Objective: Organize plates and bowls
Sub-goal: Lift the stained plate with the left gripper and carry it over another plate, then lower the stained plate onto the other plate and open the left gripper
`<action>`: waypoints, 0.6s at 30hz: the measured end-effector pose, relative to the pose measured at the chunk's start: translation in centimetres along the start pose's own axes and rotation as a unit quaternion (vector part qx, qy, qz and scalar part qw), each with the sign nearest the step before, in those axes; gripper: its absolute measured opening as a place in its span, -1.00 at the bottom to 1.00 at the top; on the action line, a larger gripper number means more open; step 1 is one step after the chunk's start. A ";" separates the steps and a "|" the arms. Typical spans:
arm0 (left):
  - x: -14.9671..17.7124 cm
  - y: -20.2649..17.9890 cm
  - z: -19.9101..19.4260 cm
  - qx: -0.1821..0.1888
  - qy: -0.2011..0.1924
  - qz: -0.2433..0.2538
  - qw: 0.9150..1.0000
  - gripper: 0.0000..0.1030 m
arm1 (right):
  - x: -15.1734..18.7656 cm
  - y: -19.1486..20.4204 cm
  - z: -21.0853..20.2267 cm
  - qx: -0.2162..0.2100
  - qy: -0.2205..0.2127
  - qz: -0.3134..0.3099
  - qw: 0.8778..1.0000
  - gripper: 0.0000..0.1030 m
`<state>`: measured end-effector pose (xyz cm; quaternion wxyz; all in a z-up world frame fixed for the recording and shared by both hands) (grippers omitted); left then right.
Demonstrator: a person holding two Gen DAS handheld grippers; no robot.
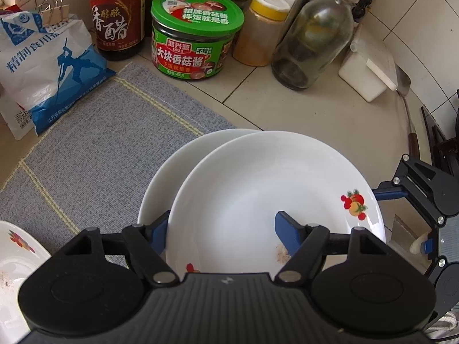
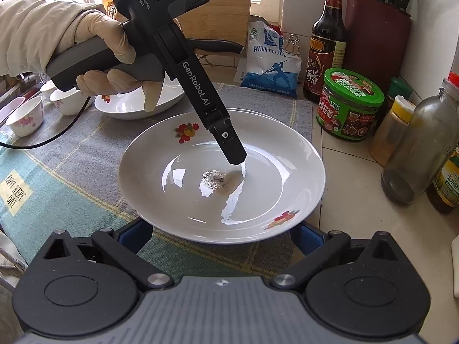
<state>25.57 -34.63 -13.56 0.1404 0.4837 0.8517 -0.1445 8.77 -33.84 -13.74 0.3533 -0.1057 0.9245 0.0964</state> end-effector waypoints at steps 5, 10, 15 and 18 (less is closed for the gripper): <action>0.1 0.2 -0.4 -0.006 -0.001 -0.002 1.000 0.44 | -0.1 0.2 -0.3 0.002 -0.002 0.004 1.000 1.00; 0.2 0.4 -0.9 -0.012 -0.003 -0.003 1.000 0.44 | -0.1 0.2 -0.5 0.003 -0.008 0.007 1.000 1.00; 0.2 0.6 -1.6 -0.021 -0.013 -0.001 1.000 0.44 | -0.2 0.2 -0.7 0.003 -0.013 0.010 1.000 1.00; 0.4 0.7 -2.1 -0.028 -0.018 -0.002 0.999 0.44 | -0.1 0.3 -0.8 0.005 -0.013 0.007 1.000 1.00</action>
Point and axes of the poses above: each gripper's, at about its wrist camera, not at the fingertips, and z roughly the way its jaws point, y to its left, x to its underside, the point moved 8 cm from there along z, roughly the way its jaws point, and after that the axes turned 8 degrees about -x, right-handed, at the moved point
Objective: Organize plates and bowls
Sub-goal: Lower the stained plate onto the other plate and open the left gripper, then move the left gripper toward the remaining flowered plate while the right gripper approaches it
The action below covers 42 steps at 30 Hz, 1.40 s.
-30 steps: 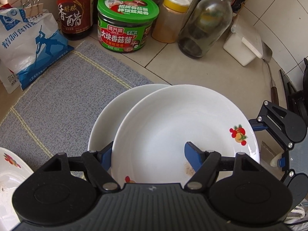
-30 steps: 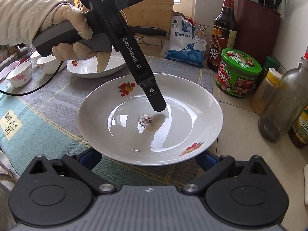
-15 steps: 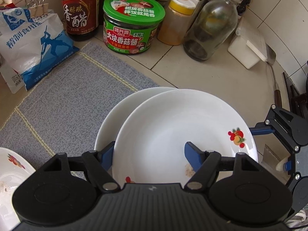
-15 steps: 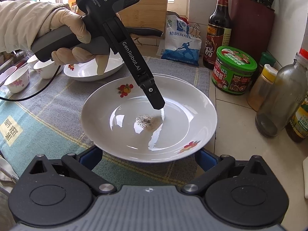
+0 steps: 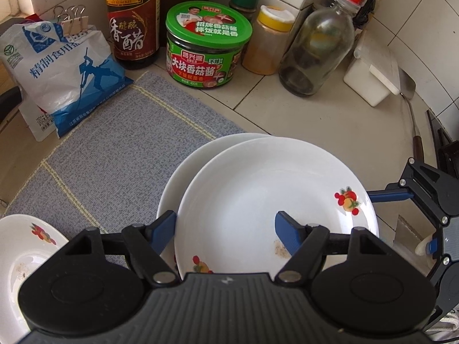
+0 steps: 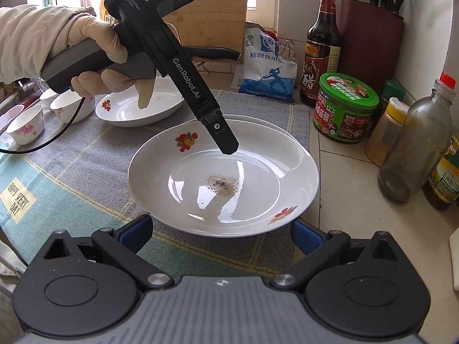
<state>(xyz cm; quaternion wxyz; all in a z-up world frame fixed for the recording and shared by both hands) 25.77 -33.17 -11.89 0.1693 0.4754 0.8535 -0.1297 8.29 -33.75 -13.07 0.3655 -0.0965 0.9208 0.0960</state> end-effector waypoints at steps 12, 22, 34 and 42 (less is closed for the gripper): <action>1.4 0.8 -2.1 -0.047 -0.048 -0.009 0.998 0.48 | -0.1 0.7 -0.8 0.018 -0.018 0.009 1.000 1.00; 6.6 -0.6 -6.9 -0.092 -0.111 -0.072 0.987 0.58 | -0.6 1.4 -1.6 0.008 -0.046 0.003 0.999 1.00; 16.0 3.3 -8.1 -0.206 -0.106 -0.182 0.956 0.62 | -2.2 4.2 -0.2 -0.043 -0.053 -0.015 0.998 1.00; 19.6 7.1 -5.7 -0.239 -0.105 -0.207 0.943 0.62 | -3.9 6.9 1.3 -0.027 -0.036 -0.020 0.999 1.00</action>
Point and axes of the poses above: each gripper's, at about its wrist camera, not at the fingertips, and z roughly the way its jaws point, y to its left, x to its underside, the point moved 8 cm from there along z, roughly the way its jaws point, and after that the axes turned 8 degrees about -x, right-handed, at the moved point
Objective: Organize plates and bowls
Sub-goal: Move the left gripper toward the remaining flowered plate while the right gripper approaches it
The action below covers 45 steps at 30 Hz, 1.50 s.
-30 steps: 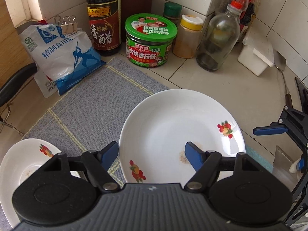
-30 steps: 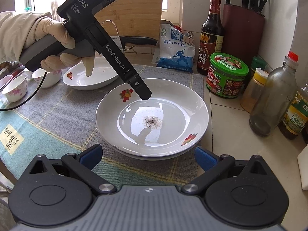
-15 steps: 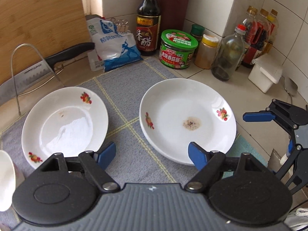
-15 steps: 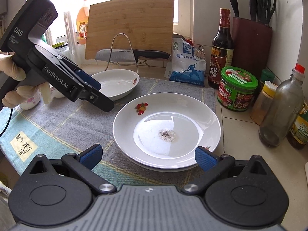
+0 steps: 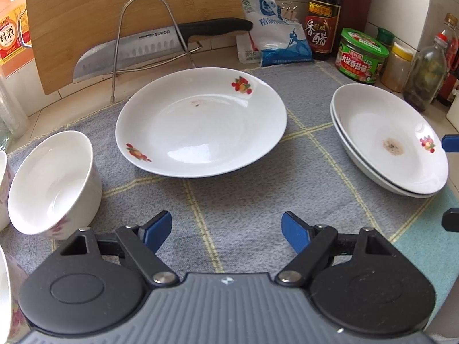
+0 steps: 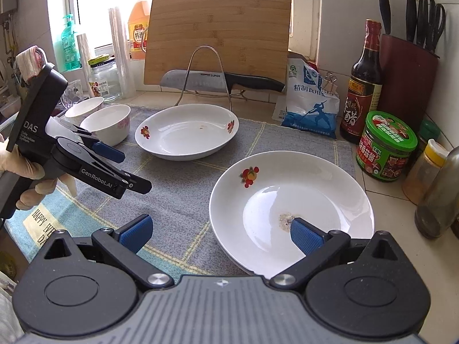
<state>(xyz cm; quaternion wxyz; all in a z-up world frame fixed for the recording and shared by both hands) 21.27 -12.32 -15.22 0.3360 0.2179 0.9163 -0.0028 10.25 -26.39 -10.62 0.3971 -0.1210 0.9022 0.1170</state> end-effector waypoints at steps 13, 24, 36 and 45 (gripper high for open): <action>0.0 1.0 2.6 0.024 -0.025 0.003 0.999 1.00 | -2.2 3.4 2.8 0.039 0.024 0.004 0.999 1.00; -0.2 1.2 2.6 0.002 -0.066 -0.031 0.997 1.00 | -7.4 2.6 6.4 -0.013 0.041 -0.051 0.998 1.00; -1.3 1.2 3.8 -0.025 -0.068 -0.062 0.995 1.00 | -12.7 -1.2 14.3 -0.092 0.098 -0.113 0.985 1.00; -1.8 1.2 4.2 -0.029 -0.077 -0.065 0.994 1.00 | -13.5 -3.2 20.5 -0.136 0.153 -0.128 0.970 1.00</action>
Point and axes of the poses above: each gripper's, at about its wrist camera, not at the fingertips, and z roughly the way its jaws point, y to its left, x to its underside, the point moved 8 cm from there along z, roughly the way its jaws point, and after that the axes turned 8 degrees about -x, right-handed, at the moved point
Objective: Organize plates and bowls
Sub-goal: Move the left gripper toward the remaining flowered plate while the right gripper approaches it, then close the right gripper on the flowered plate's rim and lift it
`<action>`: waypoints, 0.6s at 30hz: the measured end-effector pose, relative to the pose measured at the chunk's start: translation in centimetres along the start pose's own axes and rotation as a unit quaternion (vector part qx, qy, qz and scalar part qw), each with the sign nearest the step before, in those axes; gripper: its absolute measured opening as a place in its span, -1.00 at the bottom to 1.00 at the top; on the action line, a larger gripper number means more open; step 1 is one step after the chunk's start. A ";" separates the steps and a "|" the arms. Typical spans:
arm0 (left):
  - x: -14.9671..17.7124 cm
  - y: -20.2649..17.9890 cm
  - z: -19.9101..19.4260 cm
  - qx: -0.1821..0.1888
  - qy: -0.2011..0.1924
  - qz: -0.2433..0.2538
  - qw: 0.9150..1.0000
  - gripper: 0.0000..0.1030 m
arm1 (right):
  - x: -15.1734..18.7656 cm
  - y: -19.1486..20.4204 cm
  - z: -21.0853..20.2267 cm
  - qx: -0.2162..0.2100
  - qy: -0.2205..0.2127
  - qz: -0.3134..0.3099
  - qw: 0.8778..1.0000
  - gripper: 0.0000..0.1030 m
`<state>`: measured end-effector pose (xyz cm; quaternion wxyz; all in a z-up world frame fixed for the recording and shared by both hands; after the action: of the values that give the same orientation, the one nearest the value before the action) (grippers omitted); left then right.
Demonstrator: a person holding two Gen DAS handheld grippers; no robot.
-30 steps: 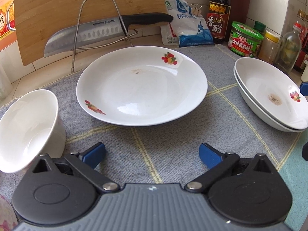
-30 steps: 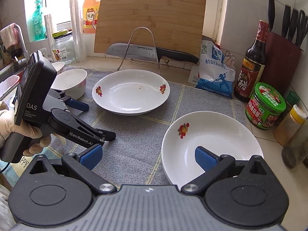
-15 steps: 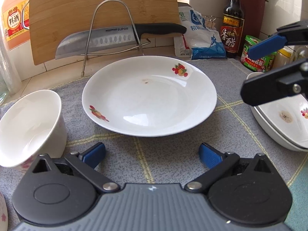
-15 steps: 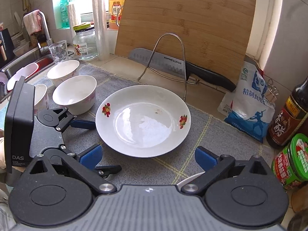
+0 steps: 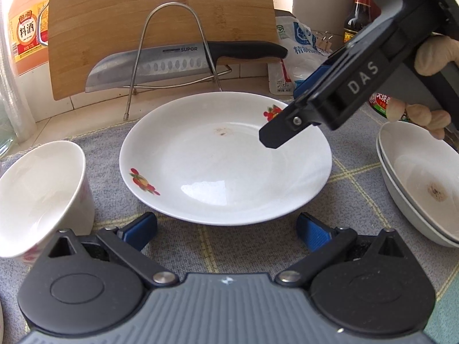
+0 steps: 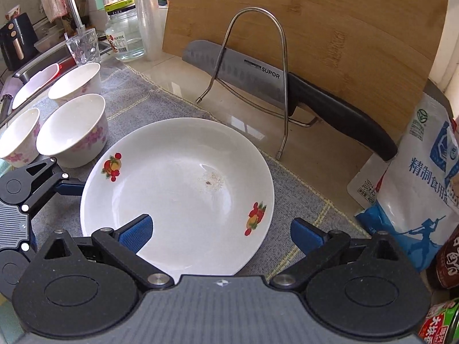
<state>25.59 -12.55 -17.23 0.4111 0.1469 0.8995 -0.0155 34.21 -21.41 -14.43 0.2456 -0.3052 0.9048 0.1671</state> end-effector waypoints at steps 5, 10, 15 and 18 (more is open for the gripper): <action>-0.1 0.1 0.1 -0.001 -0.006 -0.002 1.000 1.00 | -0.7 -1.1 2.2 -0.040 0.025 -0.006 0.999 1.00; 0.0 0.1 0.0 -0.003 -0.009 -0.005 1.000 1.00 | -1.6 -1.8 3.9 -0.082 0.036 -0.002 0.996 1.00; 0.0 0.0 -0.1 -0.002 -0.009 -0.004 1.000 1.00 | -3.1 -2.0 4.8 -0.116 0.035 0.004 0.993 1.00; 0.0 0.0 -0.1 -0.001 -0.011 -0.003 1.000 1.00 | -3.8 -2.1 5.0 -0.131 0.039 0.004 0.991 1.00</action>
<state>25.56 -12.52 -17.18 0.4211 0.1431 0.8955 -0.0174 39.85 -18.94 -16.83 0.1671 -0.3375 0.8854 0.2726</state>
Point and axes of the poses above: each gripper's, at about its wrist camera, not at the fingertips, and z roughly the way its jaws point, y to its left, x to its underside, the point moved 8 cm from there along z, roughly the way its jaws point, and after that the axes turned 8 degrees about -x, right-handed, at the moved point
